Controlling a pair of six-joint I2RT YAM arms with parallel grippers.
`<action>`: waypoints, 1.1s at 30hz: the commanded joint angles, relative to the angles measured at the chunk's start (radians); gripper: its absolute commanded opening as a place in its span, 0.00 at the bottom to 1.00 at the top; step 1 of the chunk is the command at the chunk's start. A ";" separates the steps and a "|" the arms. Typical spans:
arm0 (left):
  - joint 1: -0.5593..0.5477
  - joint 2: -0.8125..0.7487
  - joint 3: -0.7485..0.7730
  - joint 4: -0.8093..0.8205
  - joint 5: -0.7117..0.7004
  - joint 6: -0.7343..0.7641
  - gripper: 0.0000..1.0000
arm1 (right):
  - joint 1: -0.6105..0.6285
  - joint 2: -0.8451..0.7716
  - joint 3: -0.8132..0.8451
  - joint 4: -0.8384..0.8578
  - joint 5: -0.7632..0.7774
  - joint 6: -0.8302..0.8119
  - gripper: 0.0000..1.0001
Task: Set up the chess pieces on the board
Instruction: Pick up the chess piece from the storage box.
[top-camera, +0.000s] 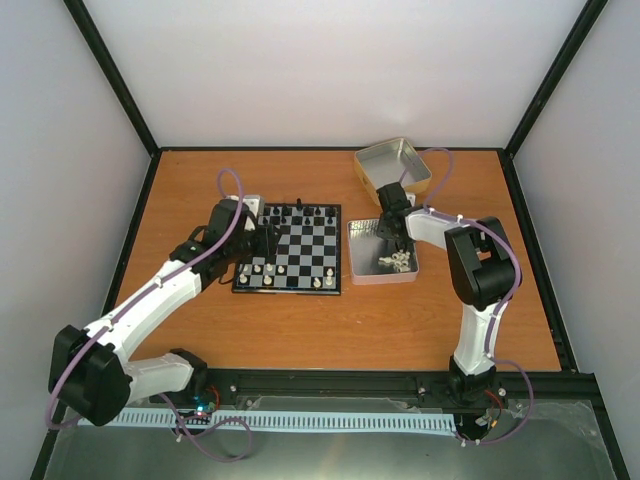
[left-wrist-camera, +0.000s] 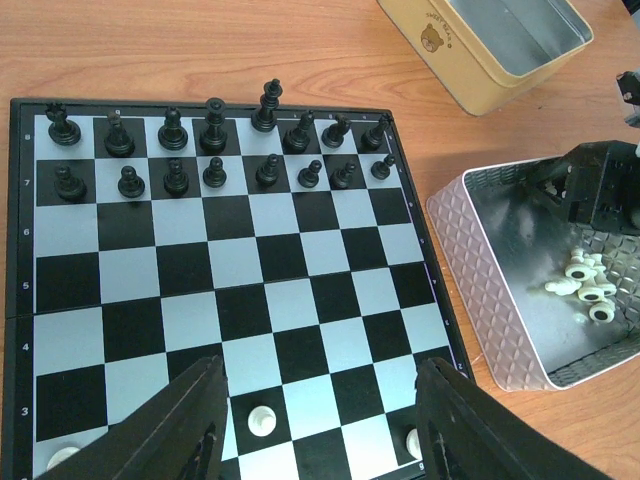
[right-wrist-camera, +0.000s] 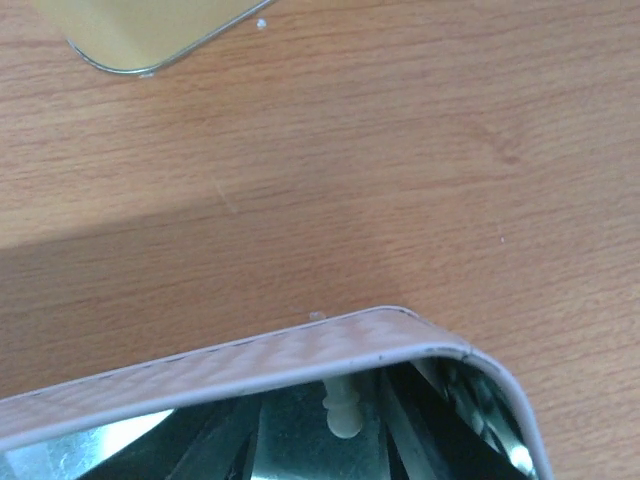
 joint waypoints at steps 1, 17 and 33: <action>-0.003 0.003 0.009 0.004 -0.007 0.020 0.53 | -0.020 0.042 -0.003 0.004 0.013 -0.027 0.31; -0.003 -0.004 0.007 0.002 -0.006 0.015 0.53 | -0.020 -0.065 -0.023 -0.067 -0.127 -0.037 0.05; 0.039 -0.001 0.056 0.043 0.289 -0.222 0.59 | 0.126 -0.452 -0.223 0.167 -0.552 -0.187 0.05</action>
